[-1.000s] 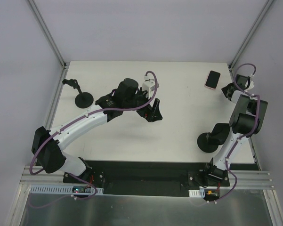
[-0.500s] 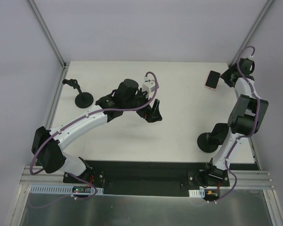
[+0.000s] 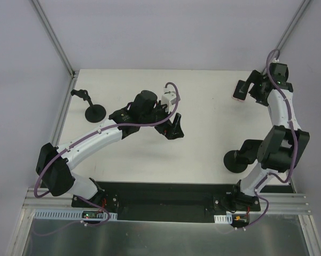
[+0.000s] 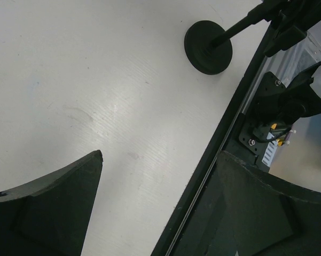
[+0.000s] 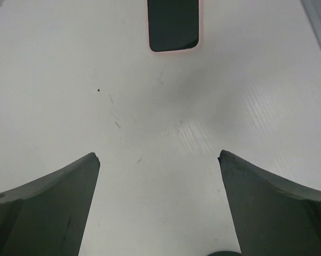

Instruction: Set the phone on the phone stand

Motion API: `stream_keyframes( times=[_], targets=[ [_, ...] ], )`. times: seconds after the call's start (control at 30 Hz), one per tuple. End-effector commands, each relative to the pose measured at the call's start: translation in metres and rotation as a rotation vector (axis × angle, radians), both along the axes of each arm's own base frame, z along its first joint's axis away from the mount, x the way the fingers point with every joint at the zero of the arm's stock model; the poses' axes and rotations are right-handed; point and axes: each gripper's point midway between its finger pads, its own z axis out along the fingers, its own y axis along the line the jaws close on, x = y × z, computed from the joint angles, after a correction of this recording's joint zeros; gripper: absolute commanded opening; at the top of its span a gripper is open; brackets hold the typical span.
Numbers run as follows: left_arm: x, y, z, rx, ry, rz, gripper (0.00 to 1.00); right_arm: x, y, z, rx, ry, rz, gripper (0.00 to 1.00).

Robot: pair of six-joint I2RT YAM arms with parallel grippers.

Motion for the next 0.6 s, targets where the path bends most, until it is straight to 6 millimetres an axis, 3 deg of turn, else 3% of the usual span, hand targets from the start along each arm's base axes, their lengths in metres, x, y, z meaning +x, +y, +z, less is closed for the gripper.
stream_keyframes(
  times=[0.0,0.07,0.13,0.17,0.4,0.57],
  targets=[
    [-0.005,-0.001,0.018,-0.057,-0.046,-0.019,0.87,-0.062,-0.009,0.064,-0.11,-0.034,-0.025,0.97],
    [-0.011,-0.003,0.023,-0.069,-0.046,-0.037,0.87,-0.088,-0.004,0.081,-0.118,-0.046,-0.028,0.96],
    [-0.018,-0.004,0.028,-0.082,-0.048,-0.052,0.87,-0.117,0.003,0.075,-0.108,0.015,-0.024,0.97],
    [-0.019,-0.005,0.028,-0.084,-0.049,-0.056,0.87,-0.134,0.0,0.087,-0.139,-0.007,-0.051,0.97],
    [-0.034,-0.01,0.034,-0.1,-0.051,-0.1,0.87,-0.224,0.024,0.094,-0.128,-0.004,-0.04,0.97],
    [-0.038,-0.014,0.032,-0.099,-0.042,-0.116,0.87,-0.258,0.05,0.089,-0.086,-0.002,0.097,0.97]
  ],
)
